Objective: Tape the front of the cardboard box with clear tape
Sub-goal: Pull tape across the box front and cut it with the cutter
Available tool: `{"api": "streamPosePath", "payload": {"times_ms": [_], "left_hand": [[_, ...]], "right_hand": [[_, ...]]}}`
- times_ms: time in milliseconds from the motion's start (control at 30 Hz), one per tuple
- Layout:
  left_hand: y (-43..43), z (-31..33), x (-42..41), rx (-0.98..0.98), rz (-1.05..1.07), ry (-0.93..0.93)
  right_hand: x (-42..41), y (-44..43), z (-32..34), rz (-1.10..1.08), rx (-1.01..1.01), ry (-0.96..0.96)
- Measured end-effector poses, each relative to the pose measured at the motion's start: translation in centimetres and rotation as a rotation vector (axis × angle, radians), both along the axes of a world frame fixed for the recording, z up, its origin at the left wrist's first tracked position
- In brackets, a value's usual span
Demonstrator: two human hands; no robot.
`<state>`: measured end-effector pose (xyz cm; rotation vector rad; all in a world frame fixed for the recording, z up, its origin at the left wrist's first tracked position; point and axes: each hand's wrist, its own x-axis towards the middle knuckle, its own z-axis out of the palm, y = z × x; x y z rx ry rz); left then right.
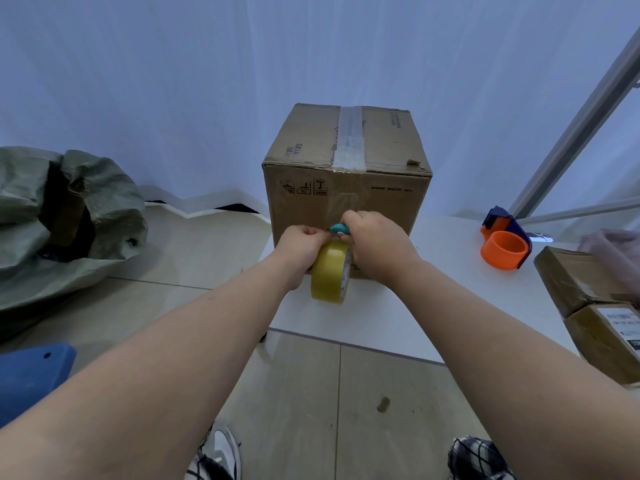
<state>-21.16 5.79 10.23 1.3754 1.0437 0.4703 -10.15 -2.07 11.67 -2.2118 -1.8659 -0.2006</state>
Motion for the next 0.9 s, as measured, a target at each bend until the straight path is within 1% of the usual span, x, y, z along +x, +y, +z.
{"api": "streamPosePath", "payload": {"times_ms": [167,300,667,900], "left_hand": [[-0.21,0.33,0.03,-0.009,0.000,-0.025],[-0.17,0.33,0.16,-0.004,0.013,-0.006],[0.16,0.39,0.21,0.047,0.007,0.018],[0.12,0.39,0.20,0.007,0.008,-0.007]], "right_hand": [[-0.13,0.40,-0.08,0.006,0.022,-0.037],[-0.04,0.60,-0.06,0.014,0.025,-0.051],[0.05,0.49,0.41,-0.004,-0.001,-0.012],[0.37,0.04,0.45,0.003,0.000,-0.005]]}}
